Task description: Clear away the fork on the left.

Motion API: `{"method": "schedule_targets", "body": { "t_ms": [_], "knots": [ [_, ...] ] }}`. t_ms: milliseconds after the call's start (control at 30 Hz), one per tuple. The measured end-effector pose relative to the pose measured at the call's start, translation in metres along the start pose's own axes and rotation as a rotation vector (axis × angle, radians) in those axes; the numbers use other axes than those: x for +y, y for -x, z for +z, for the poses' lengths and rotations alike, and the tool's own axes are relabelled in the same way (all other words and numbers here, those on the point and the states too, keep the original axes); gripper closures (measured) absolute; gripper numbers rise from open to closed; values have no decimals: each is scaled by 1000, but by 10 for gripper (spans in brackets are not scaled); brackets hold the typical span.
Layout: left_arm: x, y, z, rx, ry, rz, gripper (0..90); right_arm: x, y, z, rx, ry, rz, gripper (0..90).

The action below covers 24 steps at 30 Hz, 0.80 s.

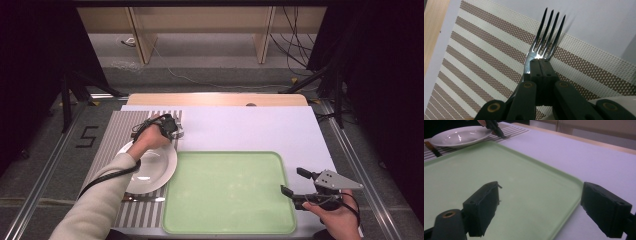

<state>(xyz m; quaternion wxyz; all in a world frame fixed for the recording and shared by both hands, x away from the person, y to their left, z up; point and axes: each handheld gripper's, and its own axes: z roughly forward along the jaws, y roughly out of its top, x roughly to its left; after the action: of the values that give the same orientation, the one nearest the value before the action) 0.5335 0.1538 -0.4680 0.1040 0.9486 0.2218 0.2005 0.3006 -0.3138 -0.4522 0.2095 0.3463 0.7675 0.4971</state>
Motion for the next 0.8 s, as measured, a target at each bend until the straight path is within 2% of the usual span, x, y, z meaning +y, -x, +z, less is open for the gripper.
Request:
{"method": "schedule_targets", "body": {
  "t_ms": [400, 800],
  "knots": [
    [4, -6, 1, -21, -27, -27, 898, 0, 0, 0, 1, 1, 1, 163],
    [9, -13, 5, -12, -33, -52, 898, 0, 0, 0, 2, 1, 2, 163]
  ]
}}
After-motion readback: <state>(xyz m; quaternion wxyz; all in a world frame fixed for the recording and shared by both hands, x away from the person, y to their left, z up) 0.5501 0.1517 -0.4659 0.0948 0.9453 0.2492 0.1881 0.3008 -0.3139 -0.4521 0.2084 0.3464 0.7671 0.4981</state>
